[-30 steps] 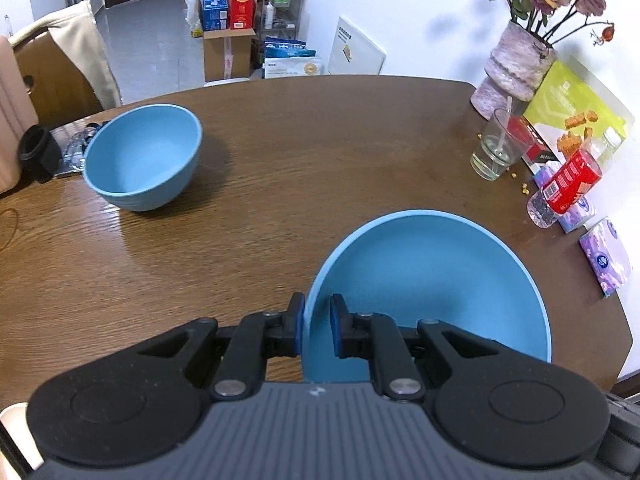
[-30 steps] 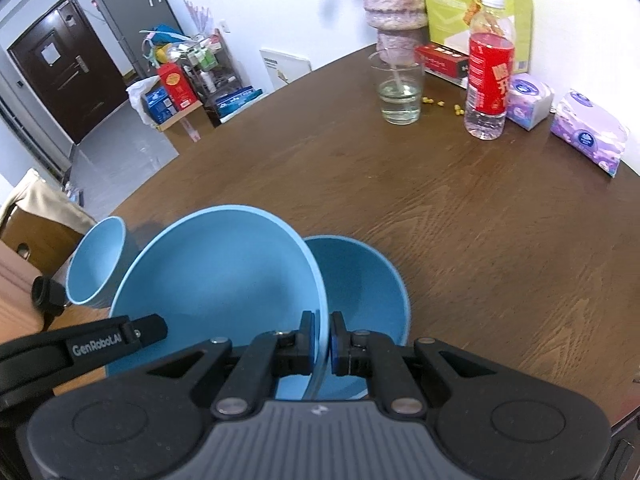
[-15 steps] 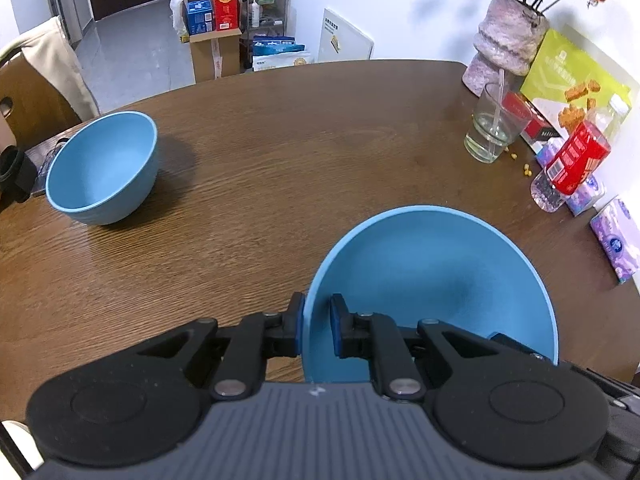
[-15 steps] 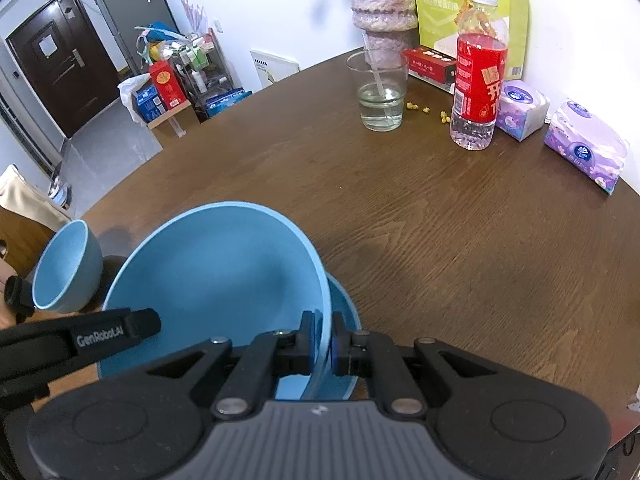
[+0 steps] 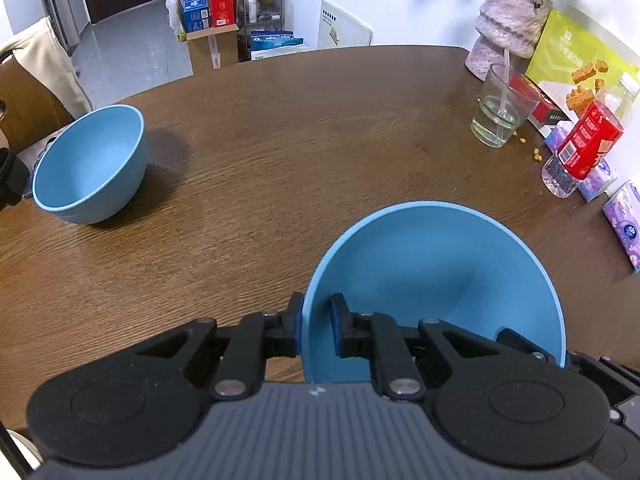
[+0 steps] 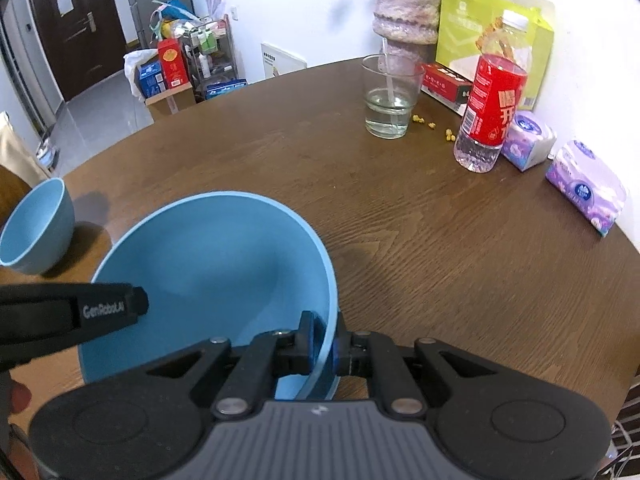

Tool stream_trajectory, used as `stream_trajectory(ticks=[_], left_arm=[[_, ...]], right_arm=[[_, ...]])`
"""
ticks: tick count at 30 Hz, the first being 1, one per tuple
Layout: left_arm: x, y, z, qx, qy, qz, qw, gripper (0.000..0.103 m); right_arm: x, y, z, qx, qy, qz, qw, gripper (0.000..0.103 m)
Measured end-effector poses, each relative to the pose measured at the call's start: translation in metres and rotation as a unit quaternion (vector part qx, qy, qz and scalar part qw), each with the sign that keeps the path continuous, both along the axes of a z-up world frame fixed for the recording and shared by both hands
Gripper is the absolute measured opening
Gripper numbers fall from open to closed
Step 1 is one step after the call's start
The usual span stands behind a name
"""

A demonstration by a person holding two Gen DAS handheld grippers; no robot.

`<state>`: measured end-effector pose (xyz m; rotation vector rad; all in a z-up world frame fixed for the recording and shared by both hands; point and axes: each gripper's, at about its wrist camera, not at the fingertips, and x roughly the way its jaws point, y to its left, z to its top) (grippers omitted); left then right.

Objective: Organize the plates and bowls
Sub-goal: 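Lower the held blue bowl into the other blue bowl with both tools, then open the left tool off the stacked bowl while the right tool opens too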

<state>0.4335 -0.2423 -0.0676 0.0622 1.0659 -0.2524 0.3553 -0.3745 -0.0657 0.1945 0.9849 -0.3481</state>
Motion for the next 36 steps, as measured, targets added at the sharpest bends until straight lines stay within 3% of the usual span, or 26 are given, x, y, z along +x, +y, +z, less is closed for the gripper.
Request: stream_trajectory(ticks=[18,25,28,30,31,34,35,36], left_arm=[[0.000,-0.005,-0.009,0.015,-0.004,-0.006,0.9999,0.015],[-0.002,-0.006,-0.002,0.018,-0.011,-0.012,0.9997,0.017],[-0.002,0.000,0.001,0.016,-0.013,-0.007,0.9998,0.030],[-0.002,0.005,0.004,0.012,-0.016,0.002,0.9998,0.048],[-0.002,0.008,0.006,0.007,-0.015,0.003,0.9999,0.051],[-0.004,0.013,0.011,0.007,-0.023,0.007,0.9997,0.072],[-0.006,0.015,0.013,0.007,-0.030,0.006,0.9995,0.080],[-0.007,0.017,0.015,0.005,-0.034,0.005,0.9994,0.082]], right_arm=[[-0.001,0.002,-0.011,-0.002,-0.003,-0.001,1.000,0.009],[-0.003,-0.006,-0.012,0.030,-0.005,-0.005,1.000,0.014],[-0.005,-0.009,-0.012,0.044,-0.007,-0.005,0.999,0.017],[-0.007,-0.011,-0.011,0.055,-0.008,-0.007,0.998,0.028],[-0.008,-0.012,-0.011,0.058,-0.011,-0.007,0.998,0.031],[-0.012,-0.012,-0.008,0.067,-0.020,-0.002,0.998,0.052],[-0.012,-0.012,-0.007,0.070,-0.023,0.000,0.997,0.062],[-0.013,-0.011,-0.006,0.068,-0.025,0.000,0.997,0.073]])
